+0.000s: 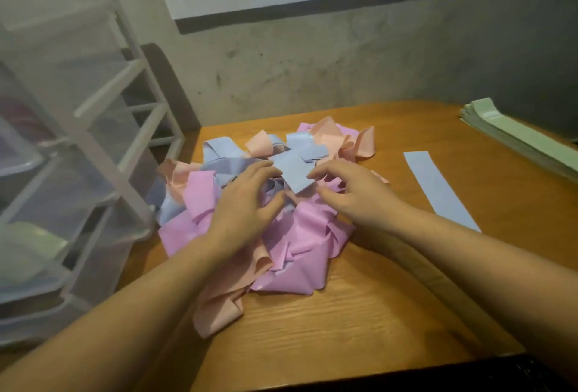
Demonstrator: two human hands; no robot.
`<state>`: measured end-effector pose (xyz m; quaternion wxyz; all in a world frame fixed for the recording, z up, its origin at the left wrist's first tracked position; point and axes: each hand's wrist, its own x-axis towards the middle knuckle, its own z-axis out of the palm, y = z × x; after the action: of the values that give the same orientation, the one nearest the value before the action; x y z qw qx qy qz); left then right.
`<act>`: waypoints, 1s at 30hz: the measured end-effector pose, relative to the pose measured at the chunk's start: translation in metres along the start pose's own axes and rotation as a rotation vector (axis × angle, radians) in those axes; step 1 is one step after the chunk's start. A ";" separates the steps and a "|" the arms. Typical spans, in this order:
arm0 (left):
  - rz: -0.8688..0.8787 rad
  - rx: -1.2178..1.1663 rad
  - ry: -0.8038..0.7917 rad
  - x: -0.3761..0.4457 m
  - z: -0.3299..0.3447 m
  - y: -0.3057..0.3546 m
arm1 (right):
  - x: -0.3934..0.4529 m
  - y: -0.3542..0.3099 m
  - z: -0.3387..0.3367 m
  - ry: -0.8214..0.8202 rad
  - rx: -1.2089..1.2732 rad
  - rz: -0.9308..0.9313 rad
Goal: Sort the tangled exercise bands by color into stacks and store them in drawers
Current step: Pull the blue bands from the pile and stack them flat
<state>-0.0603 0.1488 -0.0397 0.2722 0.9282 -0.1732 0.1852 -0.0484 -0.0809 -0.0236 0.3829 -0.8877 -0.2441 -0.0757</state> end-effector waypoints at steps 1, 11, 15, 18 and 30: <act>-0.023 -0.082 -0.015 -0.001 0.002 -0.001 | 0.004 -0.003 0.003 0.013 0.002 -0.004; 0.019 -0.104 0.003 -0.028 0.006 -0.005 | 0.023 -0.007 0.039 0.076 -0.200 -0.111; -0.057 -0.128 0.030 -0.037 0.018 -0.004 | 0.033 -0.001 0.046 0.046 -0.250 0.107; 0.053 -0.063 0.043 -0.036 0.020 -0.002 | 0.030 -0.001 0.048 0.091 -0.357 0.096; 0.058 -0.136 0.038 -0.041 0.020 -0.002 | -0.028 -0.007 0.044 0.013 0.111 -0.182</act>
<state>-0.0903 0.1481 -0.0737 0.3326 0.8984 -0.2072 0.1985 -0.0786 -0.0559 -0.0593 0.4247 -0.8388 -0.3250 -0.1021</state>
